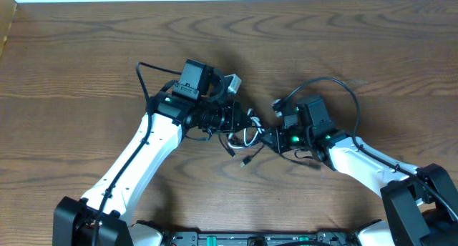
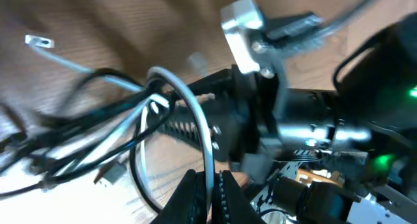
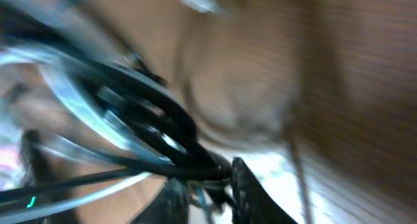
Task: Untangle cables
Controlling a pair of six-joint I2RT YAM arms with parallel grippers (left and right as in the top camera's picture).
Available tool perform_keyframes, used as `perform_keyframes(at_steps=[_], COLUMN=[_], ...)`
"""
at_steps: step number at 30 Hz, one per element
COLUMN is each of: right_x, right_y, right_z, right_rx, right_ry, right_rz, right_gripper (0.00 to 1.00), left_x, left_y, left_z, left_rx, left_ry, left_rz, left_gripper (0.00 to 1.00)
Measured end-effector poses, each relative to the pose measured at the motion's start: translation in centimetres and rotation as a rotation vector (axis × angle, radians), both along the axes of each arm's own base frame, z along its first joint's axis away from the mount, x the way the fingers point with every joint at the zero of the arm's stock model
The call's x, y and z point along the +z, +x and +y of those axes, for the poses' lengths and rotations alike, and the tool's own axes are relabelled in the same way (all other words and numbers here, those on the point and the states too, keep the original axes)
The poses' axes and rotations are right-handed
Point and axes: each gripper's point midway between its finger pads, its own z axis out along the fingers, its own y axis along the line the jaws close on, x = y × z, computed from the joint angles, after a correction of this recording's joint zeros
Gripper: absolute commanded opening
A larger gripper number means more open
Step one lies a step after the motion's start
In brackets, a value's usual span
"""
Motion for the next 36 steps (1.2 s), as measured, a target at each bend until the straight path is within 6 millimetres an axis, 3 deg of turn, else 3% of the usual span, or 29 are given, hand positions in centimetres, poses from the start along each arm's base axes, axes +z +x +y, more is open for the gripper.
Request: perform_keyframes(at_steps=[6,10,17,21,25,29,36], right_x=[-1.8,-2.1,-2.1,-1.1,2.1,4.9,5.7], right_y=[0.9,1.3,1.5,1.4,1.2,0.5,-0.2], right_z=[-2.4,-3.1,-3.4,-3.0,-2.3,-1.4,-0.7], right_rx=[-0.161,-0.206,-0.227,-0.166,-0.069,0.026,0.068], right_ry=[-0.128,-0.158,-0.159,-0.079,0.050,0.133,0.189], right_rz=[0.045,0.041,0.049,0.052,-0.002,-0.071,-0.057], right_gripper=[0.09,0.13,0.39,0.51,0.60,0.60,0.51], left_x=[1.8,2.7,2.1,1.9,1.8,1.8,1.8], left_y=[-0.2,0.1,-0.6,-0.7,-0.6,-0.6,-0.6], left_z=[-1.5,-1.0,-0.1,0.1,0.1,0.1,0.1], left_rx=[-0.111,-0.119,-0.100,-0.100,-0.103,-0.104,-0.105], left_ry=[-0.134,-0.193,-0.174,-0.163,-0.158,-0.158,-0.157], left_rz=[-0.063,-0.069,-0.004,0.003,-0.009,-0.011,-0.013], left_gripper=[0.08,0.08,0.08,0.08,0.08,0.08,0.08])
